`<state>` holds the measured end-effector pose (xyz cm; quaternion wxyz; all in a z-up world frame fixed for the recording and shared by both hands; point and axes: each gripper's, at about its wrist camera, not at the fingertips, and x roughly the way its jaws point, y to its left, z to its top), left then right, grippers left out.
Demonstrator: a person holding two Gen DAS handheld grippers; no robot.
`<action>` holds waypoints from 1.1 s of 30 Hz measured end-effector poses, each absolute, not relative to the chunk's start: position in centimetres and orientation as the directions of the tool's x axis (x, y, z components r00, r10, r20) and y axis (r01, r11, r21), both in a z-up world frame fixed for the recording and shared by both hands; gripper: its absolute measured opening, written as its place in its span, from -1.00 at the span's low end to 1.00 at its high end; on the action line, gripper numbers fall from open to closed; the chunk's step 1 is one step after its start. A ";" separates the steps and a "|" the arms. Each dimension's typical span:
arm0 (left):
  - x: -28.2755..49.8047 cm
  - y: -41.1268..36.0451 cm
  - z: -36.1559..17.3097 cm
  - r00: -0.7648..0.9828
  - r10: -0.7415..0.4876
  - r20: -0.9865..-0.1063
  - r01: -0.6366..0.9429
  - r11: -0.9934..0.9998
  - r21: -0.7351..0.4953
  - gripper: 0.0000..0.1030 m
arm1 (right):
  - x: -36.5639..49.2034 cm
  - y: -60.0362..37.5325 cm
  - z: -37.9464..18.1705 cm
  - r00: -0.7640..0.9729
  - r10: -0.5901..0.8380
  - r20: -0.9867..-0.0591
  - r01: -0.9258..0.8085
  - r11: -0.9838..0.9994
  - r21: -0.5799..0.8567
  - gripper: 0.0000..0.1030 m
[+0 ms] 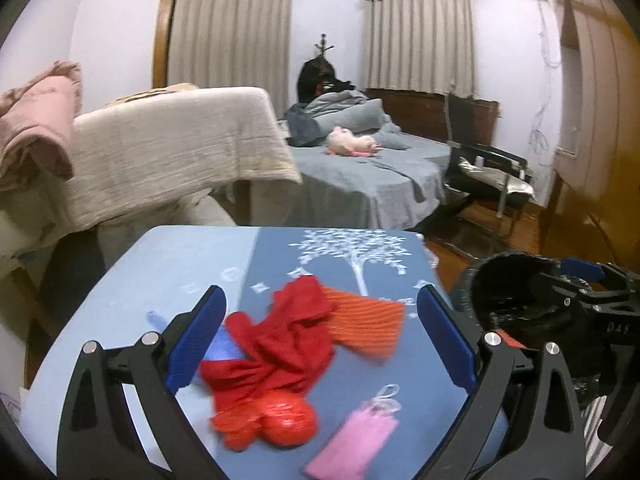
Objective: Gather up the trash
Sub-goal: 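Move both tools back from the bin toward the table items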
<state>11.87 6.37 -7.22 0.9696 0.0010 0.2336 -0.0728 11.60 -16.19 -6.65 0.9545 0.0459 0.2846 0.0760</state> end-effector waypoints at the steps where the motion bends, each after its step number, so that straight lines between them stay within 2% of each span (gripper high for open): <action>1: 11.8 7.0 -7.3 0.881 -0.129 -0.455 0.130 0.991 -0.030 0.82 | 11.8 -15.5 -6.8 0.823 0.182 -0.538 -0.131 0.983 0.132 0.88; 15: 10.1 12.5 -10.5 0.857 -0.031 -0.514 0.045 0.999 0.014 0.82 | 12.2 -10.0 -9.8 0.778 0.264 -0.571 -0.211 0.965 0.159 0.88; 29: 8.6 15.2 -13.0 0.832 0.004 -0.554 -0.013 1.000 -0.011 0.81 | 10.6 -3.5 -14.3 0.679 0.323 -0.660 -0.314 0.940 0.136 0.87; 33: 8.5 15.5 -13.0 0.832 0.006 -0.555 -0.018 1.000 -0.017 0.81 | 10.8 -3.0 -15.2 0.656 0.313 -0.687 -0.315 0.940 0.128 0.80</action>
